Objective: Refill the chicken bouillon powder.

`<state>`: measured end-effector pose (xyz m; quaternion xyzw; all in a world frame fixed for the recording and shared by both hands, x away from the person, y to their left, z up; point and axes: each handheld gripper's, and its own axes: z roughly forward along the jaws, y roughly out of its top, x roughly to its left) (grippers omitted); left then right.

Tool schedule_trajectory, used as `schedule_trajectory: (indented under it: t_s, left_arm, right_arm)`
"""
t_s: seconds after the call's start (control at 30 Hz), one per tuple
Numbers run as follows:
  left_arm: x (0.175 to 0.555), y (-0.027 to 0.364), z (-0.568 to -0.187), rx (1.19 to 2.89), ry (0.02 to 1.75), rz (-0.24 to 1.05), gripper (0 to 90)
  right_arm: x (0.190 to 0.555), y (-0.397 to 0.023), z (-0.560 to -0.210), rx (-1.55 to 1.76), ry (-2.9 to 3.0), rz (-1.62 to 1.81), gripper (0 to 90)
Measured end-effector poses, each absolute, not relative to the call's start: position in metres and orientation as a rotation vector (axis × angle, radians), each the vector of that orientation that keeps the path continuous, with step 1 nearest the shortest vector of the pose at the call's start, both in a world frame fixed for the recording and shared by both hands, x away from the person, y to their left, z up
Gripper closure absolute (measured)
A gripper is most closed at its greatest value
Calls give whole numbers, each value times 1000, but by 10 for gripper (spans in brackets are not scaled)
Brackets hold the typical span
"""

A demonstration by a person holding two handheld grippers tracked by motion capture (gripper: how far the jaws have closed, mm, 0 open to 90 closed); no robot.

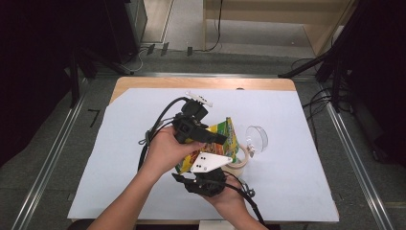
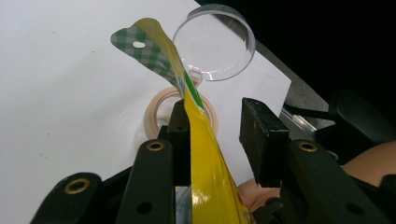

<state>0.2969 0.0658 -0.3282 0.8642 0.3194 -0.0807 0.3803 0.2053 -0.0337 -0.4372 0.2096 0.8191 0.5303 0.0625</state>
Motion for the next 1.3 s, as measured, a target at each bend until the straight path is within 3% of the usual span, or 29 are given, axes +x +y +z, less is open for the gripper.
schedule_trajectory:
  t_s: [0.13, 0.77, 1.3]
  left_arm:
    - [298, 66, -327, 2215, 813, -209, 723]
    - [312, 61, -326, 2220, 811, -217, 725]
    - [305, 58, -326, 2227, 790, -145, 729]
  right_arm:
    - [205, -33, -437, 624, 2470, 1604, 712]
    - [216, -33, -435, 694, 2463, 1598, 711]
    - [216, -34, -435, 694, 2471, 1577, 716]
